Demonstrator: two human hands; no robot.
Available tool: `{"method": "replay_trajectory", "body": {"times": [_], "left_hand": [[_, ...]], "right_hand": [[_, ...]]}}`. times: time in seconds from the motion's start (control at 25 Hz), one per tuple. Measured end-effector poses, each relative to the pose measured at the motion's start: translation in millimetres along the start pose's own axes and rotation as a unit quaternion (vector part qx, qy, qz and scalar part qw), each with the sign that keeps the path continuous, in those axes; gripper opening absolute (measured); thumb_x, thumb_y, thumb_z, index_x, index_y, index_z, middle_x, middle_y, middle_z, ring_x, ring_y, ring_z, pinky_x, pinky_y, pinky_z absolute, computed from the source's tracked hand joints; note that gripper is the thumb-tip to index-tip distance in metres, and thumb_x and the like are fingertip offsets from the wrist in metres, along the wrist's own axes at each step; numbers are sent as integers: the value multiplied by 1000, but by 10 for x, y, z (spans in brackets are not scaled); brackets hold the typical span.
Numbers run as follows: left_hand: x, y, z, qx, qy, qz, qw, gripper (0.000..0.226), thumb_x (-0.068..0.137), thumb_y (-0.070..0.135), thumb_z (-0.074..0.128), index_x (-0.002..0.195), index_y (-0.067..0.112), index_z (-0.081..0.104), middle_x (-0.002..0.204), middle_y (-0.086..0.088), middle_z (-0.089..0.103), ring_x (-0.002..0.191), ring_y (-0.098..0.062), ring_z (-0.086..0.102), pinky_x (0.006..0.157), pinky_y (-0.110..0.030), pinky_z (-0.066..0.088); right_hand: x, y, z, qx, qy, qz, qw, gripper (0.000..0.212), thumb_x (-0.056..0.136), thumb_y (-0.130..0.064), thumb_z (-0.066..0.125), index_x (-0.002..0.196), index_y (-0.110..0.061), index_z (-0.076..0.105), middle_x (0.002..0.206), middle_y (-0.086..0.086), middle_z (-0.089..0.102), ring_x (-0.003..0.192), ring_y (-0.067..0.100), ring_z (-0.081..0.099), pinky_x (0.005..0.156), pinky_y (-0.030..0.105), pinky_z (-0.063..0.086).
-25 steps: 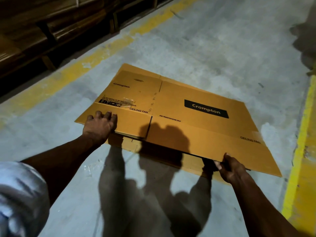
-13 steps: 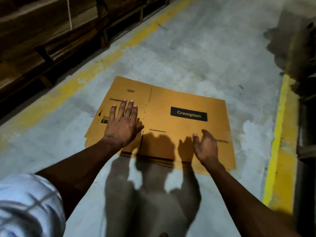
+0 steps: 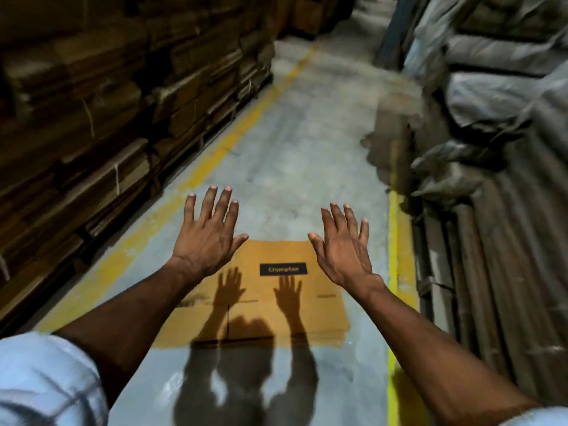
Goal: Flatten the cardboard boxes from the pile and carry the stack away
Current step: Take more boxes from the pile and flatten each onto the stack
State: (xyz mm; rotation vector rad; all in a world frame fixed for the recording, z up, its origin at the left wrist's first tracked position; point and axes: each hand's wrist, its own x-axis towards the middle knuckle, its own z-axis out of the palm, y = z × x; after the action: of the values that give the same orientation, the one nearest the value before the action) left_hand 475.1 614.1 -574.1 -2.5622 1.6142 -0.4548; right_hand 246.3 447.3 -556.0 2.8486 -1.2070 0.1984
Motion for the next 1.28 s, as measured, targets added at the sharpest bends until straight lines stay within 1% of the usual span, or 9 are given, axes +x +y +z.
{"method": "replay_trajectory", "body": {"times": [0.2, 0.32, 0.44, 0.56, 0.64, 0.76, 0.96, 1.08, 1.28], "left_hand": [[424, -323, -1878, 25, 68, 43, 996, 75, 98, 65, 26, 150, 13, 37, 164, -14, 21, 152, -37, 13, 115, -65, 10], [572, -383, -2872, 9, 129, 73, 989, 75, 96, 65, 33, 148, 12, 42, 163, -14, 27, 151, -37, 16, 116, -65, 12], [680, -291, -3827, -26, 201, 106, 974, 74, 94, 63, 41, 146, 10, 47, 161, -15, 31, 150, -38, 20, 116, -65, 15], [792, -21, -4481, -35, 248, 145, 957, 78, 95, 64, 34, 149, 9, 42, 162, -16, 27, 151, -39, 17, 118, -63, 11], [842, 255, -4819, -48, 276, 177, 943, 81, 95, 65, 24, 151, 9, 38, 163, -16, 25, 152, -39, 15, 118, -62, 9], [935, 728, -5213, -68, 300, 219, 926, 85, 94, 67, 14, 153, 10, 34, 165, -15, 20, 152, -38, 11, 119, -63, 7], [1159, 1417, -5587, -94, 307, 262, 910, 79, 96, 65, 20, 155, 14, 27, 167, -12, 12, 153, -36, 3, 119, -64, 4], [1262, 1805, -5683, -99, 313, 290, 899, 78, 97, 64, 25, 154, 12, 30, 166, -12, 12, 153, -36, 5, 119, -65, 8], [1603, 2291, -5727, -110, 315, 306, 892, 82, 94, 67, 19, 155, 13, 27, 166, -13, 10, 153, -36, 3, 119, -63, 6]], "right_hand": [[-118, 2, -1903, -8, 81, 22, 996, 62, 104, -51, 28, 154, -15, 34, 164, 8, 24, 153, 31, 15, 119, 62, 12], [-292, 19, -2954, -12, 149, 50, 988, 67, 98, -55, 27, 149, -14, 42, 160, 10, 33, 151, 32, 22, 119, 63, 15], [-578, 148, -3886, -32, 230, 81, 969, 69, 96, -57, 26, 145, -14, 47, 156, 10, 41, 148, 33, 29, 117, 65, 20], [-834, 421, -4541, -75, 288, 118, 947, 66, 97, -57, 31, 142, -14, 51, 152, 10, 46, 145, 32, 36, 115, 64, 26], [-1039, 679, -4868, -100, 305, 145, 936, 64, 98, -56, 34, 143, -14, 50, 152, 10, 46, 145, 31, 34, 116, 64, 24], [-1351, 1064, -5237, -119, 308, 177, 927, 66, 100, -57, 28, 149, -14, 42, 158, 10, 36, 149, 31, 25, 118, 64, 17], [-1740, 1725, -5598, -135, 289, 232, 919, 64, 103, -56, 28, 154, -17, 33, 164, 9, 25, 153, 29, 13, 121, 61, 7], [-1912, 2169, -5686, -147, 283, 268, 909, 64, 103, -56, 31, 154, -18, 31, 164, 9, 23, 154, 27, 11, 122, 61, 7], [-2039, 2678, -5665, -159, 274, 292, 903, 63, 103, -54, 33, 153, -16, 29, 163, 11, 24, 153, 29, 12, 122, 61, 8]]}}
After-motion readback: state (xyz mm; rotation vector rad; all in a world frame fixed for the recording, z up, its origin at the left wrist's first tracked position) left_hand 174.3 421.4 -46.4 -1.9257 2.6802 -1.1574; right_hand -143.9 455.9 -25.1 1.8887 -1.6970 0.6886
